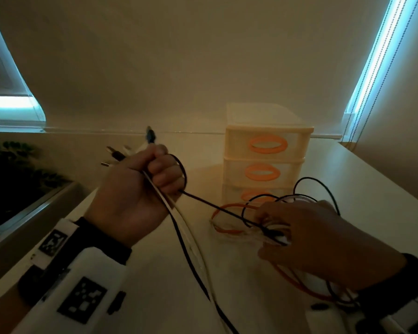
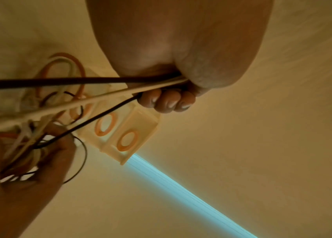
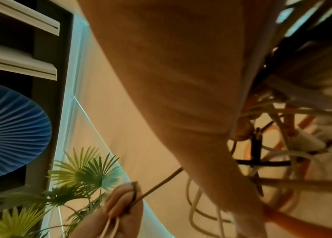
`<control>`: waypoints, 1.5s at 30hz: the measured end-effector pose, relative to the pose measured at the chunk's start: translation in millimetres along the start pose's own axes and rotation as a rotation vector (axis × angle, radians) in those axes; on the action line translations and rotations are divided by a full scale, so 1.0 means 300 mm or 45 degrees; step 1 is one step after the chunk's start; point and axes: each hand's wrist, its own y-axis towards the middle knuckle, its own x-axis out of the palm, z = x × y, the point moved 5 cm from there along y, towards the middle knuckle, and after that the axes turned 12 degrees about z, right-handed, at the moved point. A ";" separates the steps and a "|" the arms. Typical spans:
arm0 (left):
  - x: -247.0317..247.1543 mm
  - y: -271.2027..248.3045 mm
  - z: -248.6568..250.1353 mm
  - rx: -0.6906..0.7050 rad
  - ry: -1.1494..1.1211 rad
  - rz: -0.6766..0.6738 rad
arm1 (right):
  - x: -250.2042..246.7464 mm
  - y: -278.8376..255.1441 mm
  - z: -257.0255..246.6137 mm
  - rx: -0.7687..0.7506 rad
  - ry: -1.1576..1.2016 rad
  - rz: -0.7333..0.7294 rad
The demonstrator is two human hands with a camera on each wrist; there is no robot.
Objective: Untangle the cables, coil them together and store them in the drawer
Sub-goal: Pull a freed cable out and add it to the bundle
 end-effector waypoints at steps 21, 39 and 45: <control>0.038 -0.029 -0.115 0.018 0.140 0.018 | 0.042 -0.003 -0.177 -0.279 0.308 0.213; -0.041 0.011 0.066 0.063 -0.168 0.130 | 0.023 0.037 0.044 0.170 0.388 -0.144; 0.000 -0.014 -0.069 -0.196 0.315 -0.161 | -0.027 0.065 0.162 0.288 0.191 0.375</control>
